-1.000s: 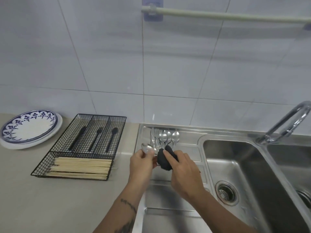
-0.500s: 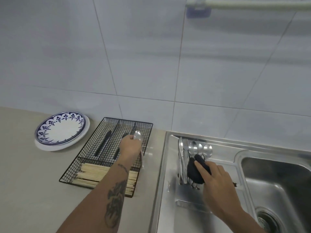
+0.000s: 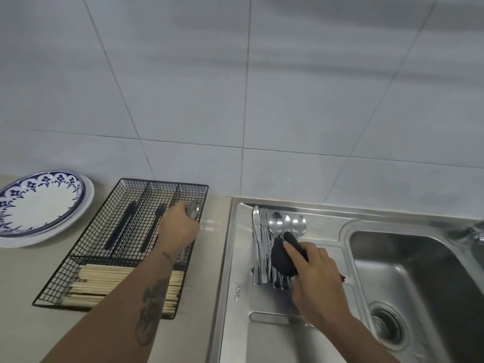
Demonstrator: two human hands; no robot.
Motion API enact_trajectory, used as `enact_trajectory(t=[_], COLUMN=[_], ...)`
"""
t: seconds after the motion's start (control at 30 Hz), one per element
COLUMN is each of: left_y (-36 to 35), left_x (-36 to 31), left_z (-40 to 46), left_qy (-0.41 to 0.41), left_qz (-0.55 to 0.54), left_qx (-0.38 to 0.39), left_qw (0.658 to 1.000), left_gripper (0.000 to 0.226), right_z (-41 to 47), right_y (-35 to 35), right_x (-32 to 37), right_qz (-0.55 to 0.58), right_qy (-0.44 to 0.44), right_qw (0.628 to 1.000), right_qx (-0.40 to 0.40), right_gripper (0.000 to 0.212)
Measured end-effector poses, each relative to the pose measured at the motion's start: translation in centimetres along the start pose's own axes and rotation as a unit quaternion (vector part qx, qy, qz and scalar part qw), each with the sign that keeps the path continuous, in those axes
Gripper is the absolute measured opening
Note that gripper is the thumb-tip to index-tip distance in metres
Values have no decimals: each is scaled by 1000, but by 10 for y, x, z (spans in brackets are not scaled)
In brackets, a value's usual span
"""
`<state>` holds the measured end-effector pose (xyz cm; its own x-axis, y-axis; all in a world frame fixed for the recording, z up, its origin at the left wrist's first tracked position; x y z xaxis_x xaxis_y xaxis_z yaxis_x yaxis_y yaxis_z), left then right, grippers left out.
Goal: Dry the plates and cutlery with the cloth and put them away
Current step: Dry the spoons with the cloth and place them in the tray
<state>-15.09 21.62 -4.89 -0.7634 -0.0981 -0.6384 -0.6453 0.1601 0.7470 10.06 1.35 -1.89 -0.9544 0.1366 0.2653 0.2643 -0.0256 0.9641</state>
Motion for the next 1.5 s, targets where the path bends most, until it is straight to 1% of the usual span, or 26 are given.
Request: enact_trajectory(t=[0.07, 0.13, 0.17, 0.2, 0.27, 0.33, 0.4, 0.47, 0.57, 0.63, 0.7, 0.83, 0.9, 1.03, 1.13, 1.3, 1.37, 1.5], left_y=[2, -1, -9, -21, -52, -84, -111, -132, -149, -156, -160, -159, -158, -154, -152, -147, -143, -130], left_x=[-8, -27, -40, -53, -75, -90, -98, -100, -104, -106, -108, -108, -108, -107, -106, -105, -104, -106], left_z=[-13, -30, -39, -46, -63, -78, -89, -95, -99, -100, -101, -102, -103, -99, -99, -106, -110, -126], left_qy=[-27, -69, -97, -121, -137, -151, -149, -126, -114, -118, -111, -75, -60, -34, -18, -49, -69, -162], left_qz=[34, 35, 22, 6, -16, -17, -15, -9, 50, 86, 96, 91, 96, 122, 119, 143, 155, 163], left_qx=[-62, -119, -112, -82, 4, 52, 85, 107, 109, 112, 120, 134, 139, 146, 147, 149, 137, 113], left_qw=[997, 990, 989, 989, 990, 987, 985, 986, 986, 983, 982, 984, 984, 981, 982, 977, 976, 967], left_gripper=[24, 35, 37, 36, 31, 23, 16, 12, 8, 20, 35, 49, 50, 43, 39, 36, 34, 31], right_z=[-2, -5, -7, -8, -12, -16, -21, -26, -36, -42, -47, -51, -51, -51, -52, -55, -56, -59], right_y=[0, 0, 1, 1, 3, 4, 6, 7, 7, 6, 4, -1, -3, -5, -6, -5, -5, 6], right_x=[-6, -12, -16, -20, -28, -34, -40, -46, -55, -60, -63, -67, -67, -67, -69, -70, -70, -60], right_qz=[-7, -13, -14, -15, -20, -18, -12, -3, 15, 36, 53, 73, 77, 87, 88, 91, 92, 99], right_qy=[-7, -17, -23, -31, -44, -55, -62, -65, -77, -87, -90, -92, -90, -84, -81, -75, -72, -47], right_qw=[1000, 1000, 1000, 999, 999, 998, 998, 998, 997, 995, 994, 993, 993, 993, 993, 993, 993, 994], right_qx=[2, 3, 5, 8, 14, 16, 15, 17, 18, 14, 14, 11, 12, 7, 2, -8, -9, -31], right_gripper=[79, 76, 74, 74, 73, 73, 73, 72, 69, 68, 67, 68, 68, 69, 70, 70, 69, 67])
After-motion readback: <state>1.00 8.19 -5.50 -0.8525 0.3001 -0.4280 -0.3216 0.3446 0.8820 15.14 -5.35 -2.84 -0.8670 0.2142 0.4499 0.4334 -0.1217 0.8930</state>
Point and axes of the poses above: each hand's wrist, its own z-axis towards the middle knuckle, its own y-axis out of the back of the hand, x = y × z, the point moved 5 cm from there along z, towards the middle knuckle, and after that the axes turned 7 degrees about x, right-handed, at the moved point
